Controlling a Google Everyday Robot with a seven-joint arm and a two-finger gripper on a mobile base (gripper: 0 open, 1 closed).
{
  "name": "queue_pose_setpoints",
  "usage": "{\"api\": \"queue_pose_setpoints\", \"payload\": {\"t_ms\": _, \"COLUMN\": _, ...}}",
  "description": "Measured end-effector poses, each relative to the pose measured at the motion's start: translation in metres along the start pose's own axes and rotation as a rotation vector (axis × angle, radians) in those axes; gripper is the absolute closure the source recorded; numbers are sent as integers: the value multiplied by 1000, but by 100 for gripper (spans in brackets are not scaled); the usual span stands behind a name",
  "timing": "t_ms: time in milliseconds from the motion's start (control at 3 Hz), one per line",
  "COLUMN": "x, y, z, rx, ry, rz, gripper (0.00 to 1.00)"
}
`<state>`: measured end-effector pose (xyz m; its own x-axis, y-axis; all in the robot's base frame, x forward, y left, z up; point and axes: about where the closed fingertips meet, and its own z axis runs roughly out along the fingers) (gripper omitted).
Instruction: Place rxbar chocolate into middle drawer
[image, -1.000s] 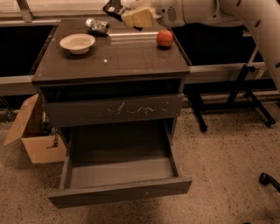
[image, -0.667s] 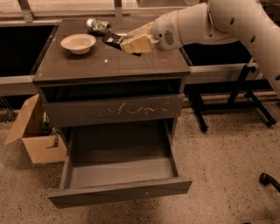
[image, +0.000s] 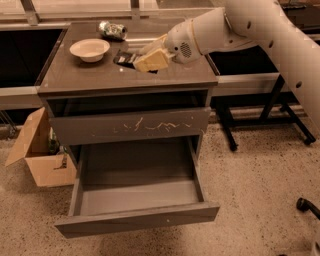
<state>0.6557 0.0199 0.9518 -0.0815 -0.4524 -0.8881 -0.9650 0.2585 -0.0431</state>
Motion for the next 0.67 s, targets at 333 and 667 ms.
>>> {"api": "queue_pose_setpoints", "payload": {"t_ms": 333, "x": 60, "y": 20, "z": 34, "rx": -146, "ry": 72, "rz": 30, "gripper": 100}}
{"api": "queue_pose_setpoints", "payload": {"t_ms": 667, "x": 135, "y": 40, "z": 64, "rx": -250, "ry": 125, "rz": 94, "gripper": 100}}
